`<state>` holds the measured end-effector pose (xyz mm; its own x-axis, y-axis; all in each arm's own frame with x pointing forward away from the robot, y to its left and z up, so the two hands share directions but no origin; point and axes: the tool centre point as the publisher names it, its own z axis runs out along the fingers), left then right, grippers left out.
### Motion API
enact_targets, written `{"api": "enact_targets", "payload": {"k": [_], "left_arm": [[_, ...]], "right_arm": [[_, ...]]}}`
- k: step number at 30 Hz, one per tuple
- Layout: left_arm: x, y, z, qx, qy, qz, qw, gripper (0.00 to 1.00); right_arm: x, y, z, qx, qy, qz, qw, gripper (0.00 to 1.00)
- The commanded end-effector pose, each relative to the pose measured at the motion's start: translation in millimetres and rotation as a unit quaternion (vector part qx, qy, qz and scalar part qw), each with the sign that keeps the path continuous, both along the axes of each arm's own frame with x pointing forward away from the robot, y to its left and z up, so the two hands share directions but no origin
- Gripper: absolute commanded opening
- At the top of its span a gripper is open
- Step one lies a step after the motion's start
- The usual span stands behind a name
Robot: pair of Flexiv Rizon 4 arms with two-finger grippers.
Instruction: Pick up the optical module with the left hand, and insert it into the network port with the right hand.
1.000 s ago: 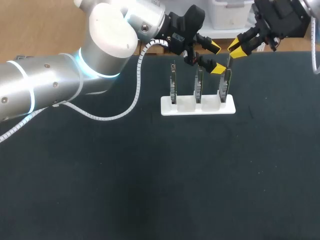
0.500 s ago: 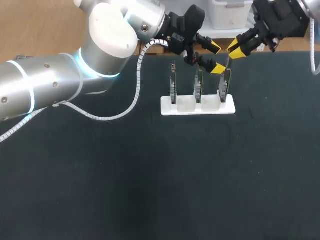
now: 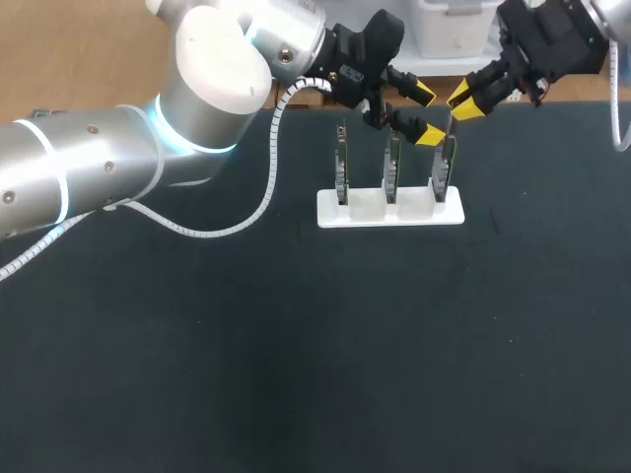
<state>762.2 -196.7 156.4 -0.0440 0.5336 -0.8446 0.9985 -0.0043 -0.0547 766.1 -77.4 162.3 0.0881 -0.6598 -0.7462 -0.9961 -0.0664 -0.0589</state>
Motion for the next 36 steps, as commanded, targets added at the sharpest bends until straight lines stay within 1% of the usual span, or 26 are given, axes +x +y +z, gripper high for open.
{"api": "enact_targets", "payload": {"k": [1, 14, 15, 16, 17, 18, 26, 29, 30, 34, 36], "left_arm": [[1.7, -1, 0.3, 0.002, 0.001, -0.001, 1.000, 1.00], [1.7, -1, 0.3, 0.002, 0.001, -0.001, 1.000, 1.00], [1.7, -1, 0.3, 0.002, 0.001, -0.001, 1.000, 1.00], [1.7, -1, 0.3, 0.002, 0.001, -0.001, 1.000, 1.00], [1.7, -1, 0.3, 0.002, 0.001, -0.001, 1.000, 1.00], [1.7, -1, 0.3, 0.002, 0.001, -0.001, 1.000, 1.00], [1.7, -1, 0.3, 0.002, 0.001, -0.001, 1.000, 1.00], [1.7, -1, 0.3, 0.002, 0.001, -0.001, 1.000, 1.00], [1.7, -1, 0.3, 0.002, 0.001, -0.001, 1.000, 1.00], [1.7, -1, 0.3, 0.002, 0.001, -0.001, 1.000, 1.00], [1.7, -1, 0.3, 0.002, 0.001, -0.001, 1.000, 1.00]], "right_arm": [[3.1, 0, -2, 0.000, 0.004, 0.002, 1.000, 0.00], [2.8, 1, -5, 0.002, 0.010, 0.003, 1.000, 0.00], [2.8, 1, -5, 0.002, 0.010, 0.003, 1.000, 0.04], [2.8, 1, -5, 0.002, 0.010, 0.002, 1.000, 0.22], [2.8, 1, -4, 0.002, 0.010, 0.001, 1.000, 0.48], [2.8, 0, -4, 0.002, 0.009, 0.001, 1.000, 1.00], [0.6, -2, -2, 0.008, 0.005, -0.004, 1.000, 1.00], [-1.1, -5, 1, 0.025, 0.000, -0.007, 1.000, 1.00], [-1.9, -7, 2, 0.033, -0.001, -0.007, 0.999, 1.00], [-6.5, -17, 6, 0.090, -0.008, 0.005, 0.996, 1.00], [-9.1, -22, 8, 0.106, -0.012, 0.007, 0.994, 1.00]]}}
